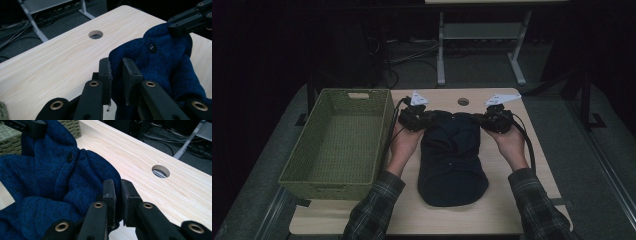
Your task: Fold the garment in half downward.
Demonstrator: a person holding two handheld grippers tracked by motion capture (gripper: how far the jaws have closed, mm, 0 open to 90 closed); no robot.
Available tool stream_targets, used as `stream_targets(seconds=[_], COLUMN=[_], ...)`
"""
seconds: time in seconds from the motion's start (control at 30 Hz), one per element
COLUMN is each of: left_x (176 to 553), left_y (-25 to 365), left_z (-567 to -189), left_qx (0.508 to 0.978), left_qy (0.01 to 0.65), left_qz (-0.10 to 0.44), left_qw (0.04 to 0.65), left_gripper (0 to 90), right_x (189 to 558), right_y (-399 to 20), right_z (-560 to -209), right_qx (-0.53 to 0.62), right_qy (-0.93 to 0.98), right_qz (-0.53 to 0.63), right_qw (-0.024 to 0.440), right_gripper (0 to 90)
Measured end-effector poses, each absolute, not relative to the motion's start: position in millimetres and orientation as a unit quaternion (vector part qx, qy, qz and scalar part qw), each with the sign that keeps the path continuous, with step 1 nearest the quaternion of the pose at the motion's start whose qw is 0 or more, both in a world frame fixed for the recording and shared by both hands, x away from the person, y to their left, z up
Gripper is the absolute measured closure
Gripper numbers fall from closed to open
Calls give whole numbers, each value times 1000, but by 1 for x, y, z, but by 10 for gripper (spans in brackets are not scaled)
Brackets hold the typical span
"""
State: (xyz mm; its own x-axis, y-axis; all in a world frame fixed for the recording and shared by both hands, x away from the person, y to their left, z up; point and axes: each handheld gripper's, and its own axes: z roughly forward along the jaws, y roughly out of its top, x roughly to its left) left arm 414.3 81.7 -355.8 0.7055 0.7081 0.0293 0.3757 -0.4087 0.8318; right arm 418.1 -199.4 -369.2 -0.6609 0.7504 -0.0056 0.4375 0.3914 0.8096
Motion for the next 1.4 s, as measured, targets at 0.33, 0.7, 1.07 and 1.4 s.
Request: stream_targets(seconds=[0.33,0.7,1.07,1.4], left_x=[389,359,337,315], left_y=[86,93,94,96], left_z=[-357,-365,-381,-394], left_qx=[832,836,838,856], left_qy=[305,290,285,265], left_qz=[183,166,143,157], left_qw=[425,435,443,416], left_gripper=[783,783,783,783], right_x=[384,352,322,296], right_y=[-204,-205,-208,-208], right_z=[-370,-377,-391,-406], right_qx=[347,341,333,323], right_qy=[816,817,826,828], right_qz=[428,437,432,443], right_qw=[175,158,140,115], right_gripper=[826,824,823,822])
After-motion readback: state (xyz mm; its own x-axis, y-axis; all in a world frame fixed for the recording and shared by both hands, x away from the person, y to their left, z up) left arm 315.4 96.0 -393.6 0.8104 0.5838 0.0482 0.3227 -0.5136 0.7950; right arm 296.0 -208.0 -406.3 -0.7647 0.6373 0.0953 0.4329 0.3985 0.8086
